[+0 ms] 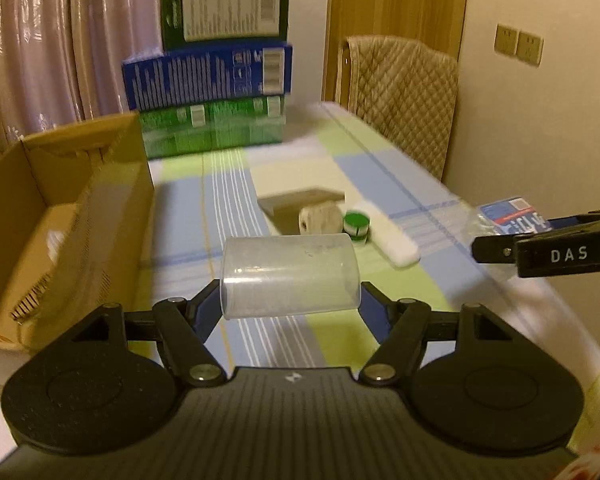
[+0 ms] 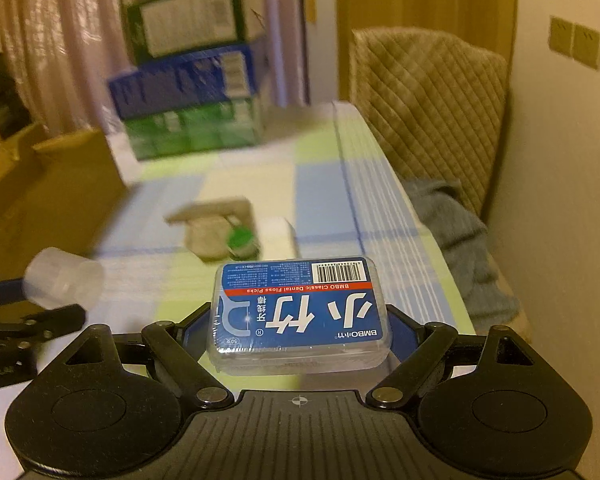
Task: Organize rigid objects
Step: 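Lift and carry the clear cup and floss box with both grippers over the cardboard box, then open both grippers to drop the clear cup and floss box into the box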
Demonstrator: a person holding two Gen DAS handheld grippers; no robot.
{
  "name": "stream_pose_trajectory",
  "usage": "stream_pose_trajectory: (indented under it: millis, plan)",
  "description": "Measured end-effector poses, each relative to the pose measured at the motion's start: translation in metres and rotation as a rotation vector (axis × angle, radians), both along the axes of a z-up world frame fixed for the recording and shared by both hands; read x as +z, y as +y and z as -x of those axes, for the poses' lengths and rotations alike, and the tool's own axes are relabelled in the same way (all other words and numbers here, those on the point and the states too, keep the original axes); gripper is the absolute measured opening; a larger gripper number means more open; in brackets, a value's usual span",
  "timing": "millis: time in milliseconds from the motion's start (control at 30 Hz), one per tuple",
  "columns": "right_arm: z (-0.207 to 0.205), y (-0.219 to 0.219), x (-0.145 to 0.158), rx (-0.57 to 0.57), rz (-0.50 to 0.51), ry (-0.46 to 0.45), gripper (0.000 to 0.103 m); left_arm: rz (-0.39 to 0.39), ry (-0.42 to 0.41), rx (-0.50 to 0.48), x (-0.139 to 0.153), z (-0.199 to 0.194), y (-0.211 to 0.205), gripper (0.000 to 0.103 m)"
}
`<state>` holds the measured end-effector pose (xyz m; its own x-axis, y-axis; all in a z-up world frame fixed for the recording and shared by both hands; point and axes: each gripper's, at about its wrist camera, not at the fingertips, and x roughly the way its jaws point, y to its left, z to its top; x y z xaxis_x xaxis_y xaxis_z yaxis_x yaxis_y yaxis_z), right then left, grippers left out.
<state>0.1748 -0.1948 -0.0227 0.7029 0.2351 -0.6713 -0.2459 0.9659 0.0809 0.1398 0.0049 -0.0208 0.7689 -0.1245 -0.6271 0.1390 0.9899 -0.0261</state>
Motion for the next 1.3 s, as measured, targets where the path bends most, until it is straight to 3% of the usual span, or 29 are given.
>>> stream_pose_trajectory:
  millis: [267,533,900,1067,1300]
  plan:
    - [0.011,0.057,0.055,0.127,-0.052,-0.072,0.083,0.017,-0.058,0.033,0.052,0.017,0.041,0.068]
    - [0.020,0.143,0.077,0.299,-0.080,-0.094,0.083,-0.029,-0.087,0.119,0.086,0.037,0.124,0.068]
    - [0.018,0.258,0.061,0.526,-0.028,-0.096,0.083,-0.097,-0.025,0.200,0.087,0.031,0.233,0.068]
    - [0.014,0.293,0.041,0.599,0.042,-0.092,0.083,-0.099,-0.001,0.191,0.075,0.025,0.250,0.068]
    - [0.013,0.306,0.020,0.627,0.077,-0.080,0.083,-0.081,0.022,0.190,0.058,0.018,0.260,0.068]
